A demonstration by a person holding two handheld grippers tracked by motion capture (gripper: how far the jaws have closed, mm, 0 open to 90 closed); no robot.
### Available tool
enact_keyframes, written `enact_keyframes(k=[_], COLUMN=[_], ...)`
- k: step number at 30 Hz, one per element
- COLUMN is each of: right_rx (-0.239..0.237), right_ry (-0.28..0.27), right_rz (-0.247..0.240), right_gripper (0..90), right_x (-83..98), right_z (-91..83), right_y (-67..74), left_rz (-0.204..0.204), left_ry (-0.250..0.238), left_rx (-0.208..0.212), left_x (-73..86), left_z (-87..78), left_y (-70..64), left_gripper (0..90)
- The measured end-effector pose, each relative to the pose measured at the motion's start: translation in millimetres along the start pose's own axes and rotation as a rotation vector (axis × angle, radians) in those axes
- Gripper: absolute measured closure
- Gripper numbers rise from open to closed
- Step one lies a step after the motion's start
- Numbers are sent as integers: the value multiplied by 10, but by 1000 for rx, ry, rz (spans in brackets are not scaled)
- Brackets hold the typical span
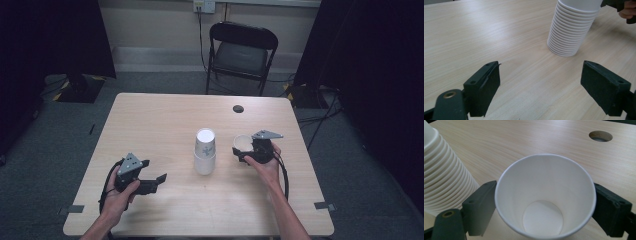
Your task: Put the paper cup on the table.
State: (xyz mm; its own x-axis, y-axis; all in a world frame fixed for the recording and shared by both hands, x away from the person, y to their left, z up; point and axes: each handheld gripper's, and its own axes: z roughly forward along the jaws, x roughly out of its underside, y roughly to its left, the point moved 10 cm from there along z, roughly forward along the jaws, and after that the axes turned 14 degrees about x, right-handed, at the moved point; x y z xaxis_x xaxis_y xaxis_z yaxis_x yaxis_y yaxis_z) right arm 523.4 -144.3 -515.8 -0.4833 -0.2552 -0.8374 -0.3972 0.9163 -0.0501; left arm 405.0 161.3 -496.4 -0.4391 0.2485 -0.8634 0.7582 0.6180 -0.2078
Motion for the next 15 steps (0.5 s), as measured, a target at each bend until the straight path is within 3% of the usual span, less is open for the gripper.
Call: enact_keyframes(k=[7, 15], right_rx=[2, 9], right_ry=[15, -13], right_rz=[8, 22], right_gripper=[140, 140], right_x=[-11, -36], right_z=[-113, -372], right_y=[-15, -39], left_rz=[-21, -31], left_ry=[-8, -11], left_rx=[-9, -26], left_x=[-1, 4], left_z=[-18, -51], left_y=[40, 98], left_gripper=[158, 158])
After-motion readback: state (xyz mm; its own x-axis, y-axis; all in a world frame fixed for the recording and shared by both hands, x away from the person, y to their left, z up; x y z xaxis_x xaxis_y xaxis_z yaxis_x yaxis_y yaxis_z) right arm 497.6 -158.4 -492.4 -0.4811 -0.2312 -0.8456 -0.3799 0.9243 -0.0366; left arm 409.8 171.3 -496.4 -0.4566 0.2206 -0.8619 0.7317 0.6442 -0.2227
